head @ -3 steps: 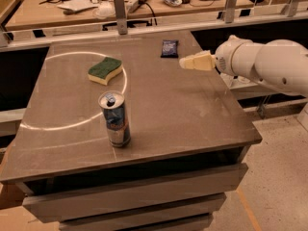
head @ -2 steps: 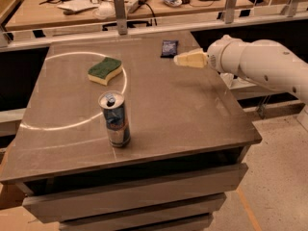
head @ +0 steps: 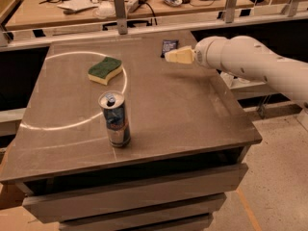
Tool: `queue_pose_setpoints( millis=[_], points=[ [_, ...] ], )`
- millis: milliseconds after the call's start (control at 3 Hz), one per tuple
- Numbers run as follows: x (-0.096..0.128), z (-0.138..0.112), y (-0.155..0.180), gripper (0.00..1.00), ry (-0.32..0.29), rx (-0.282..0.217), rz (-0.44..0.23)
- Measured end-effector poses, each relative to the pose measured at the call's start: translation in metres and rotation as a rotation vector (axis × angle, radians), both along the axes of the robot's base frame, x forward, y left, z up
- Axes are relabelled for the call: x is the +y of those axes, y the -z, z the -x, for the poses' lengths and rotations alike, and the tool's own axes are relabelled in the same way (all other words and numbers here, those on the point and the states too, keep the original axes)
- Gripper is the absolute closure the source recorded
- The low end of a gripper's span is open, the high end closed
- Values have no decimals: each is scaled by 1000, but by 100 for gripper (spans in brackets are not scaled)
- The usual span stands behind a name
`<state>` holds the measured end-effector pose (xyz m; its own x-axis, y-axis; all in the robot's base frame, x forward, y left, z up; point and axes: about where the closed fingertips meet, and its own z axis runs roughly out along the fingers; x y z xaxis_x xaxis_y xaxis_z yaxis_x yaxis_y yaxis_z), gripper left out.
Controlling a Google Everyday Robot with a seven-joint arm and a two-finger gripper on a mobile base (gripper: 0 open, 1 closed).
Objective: Move rxbar blueberry near sponge
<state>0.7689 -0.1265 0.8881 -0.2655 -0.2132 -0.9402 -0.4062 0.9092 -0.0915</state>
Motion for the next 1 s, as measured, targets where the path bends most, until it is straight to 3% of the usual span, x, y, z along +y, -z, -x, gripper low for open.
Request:
queue_pose_setpoints(
  millis=[333,1000],
  points=[
    [25,-18,13,0,-1,18,-13],
    [43,-41,33,0,0,25,-11]
  ],
)
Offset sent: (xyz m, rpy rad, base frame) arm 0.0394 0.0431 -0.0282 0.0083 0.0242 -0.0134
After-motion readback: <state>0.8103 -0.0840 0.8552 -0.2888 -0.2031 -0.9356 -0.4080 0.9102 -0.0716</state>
